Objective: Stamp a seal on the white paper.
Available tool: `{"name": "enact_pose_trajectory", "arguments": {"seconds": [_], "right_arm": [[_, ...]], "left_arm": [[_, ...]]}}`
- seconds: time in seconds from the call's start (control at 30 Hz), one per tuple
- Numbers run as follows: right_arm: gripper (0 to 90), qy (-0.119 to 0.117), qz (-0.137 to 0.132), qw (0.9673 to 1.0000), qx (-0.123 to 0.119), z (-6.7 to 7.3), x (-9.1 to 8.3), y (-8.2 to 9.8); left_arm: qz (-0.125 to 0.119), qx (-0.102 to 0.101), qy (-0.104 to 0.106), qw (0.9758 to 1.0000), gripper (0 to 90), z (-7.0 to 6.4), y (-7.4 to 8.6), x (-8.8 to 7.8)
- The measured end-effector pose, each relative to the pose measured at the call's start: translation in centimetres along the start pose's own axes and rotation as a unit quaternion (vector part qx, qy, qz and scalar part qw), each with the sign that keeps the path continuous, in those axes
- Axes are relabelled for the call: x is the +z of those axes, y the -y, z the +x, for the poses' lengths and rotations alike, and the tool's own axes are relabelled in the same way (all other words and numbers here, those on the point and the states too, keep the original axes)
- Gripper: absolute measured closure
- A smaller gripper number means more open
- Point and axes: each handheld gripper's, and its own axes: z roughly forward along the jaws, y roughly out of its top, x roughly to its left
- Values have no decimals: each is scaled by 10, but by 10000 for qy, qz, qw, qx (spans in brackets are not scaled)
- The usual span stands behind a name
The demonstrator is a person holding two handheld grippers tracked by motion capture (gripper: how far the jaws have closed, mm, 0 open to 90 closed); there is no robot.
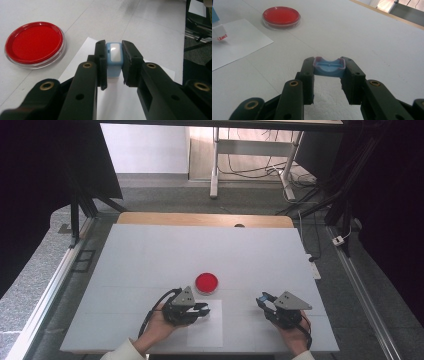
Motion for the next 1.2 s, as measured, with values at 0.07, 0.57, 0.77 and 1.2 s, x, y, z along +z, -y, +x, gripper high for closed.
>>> {"name": "enact_pose_trajectory", "arguments": {"seconds": [0.07, 0.57, 0.77, 1.2], "right_arm": [[643, 2, 1, 10000, -6, 0, 0, 0], [643, -9, -3, 10000, -5, 0, 1, 0], [643, -6, -5, 10000, -4, 0, 1, 0], [643, 0, 4, 10000, -8, 0, 0, 0]], "left_arm": [[10, 12, 9, 10000, 752, 0, 0, 1], [60, 39, -18, 10000, 752, -1, 2, 5], [74, 52, -19, 10000, 752, -1, 2, 5], [196, 173, -91, 9996, 753, -4, 2, 8]]}}
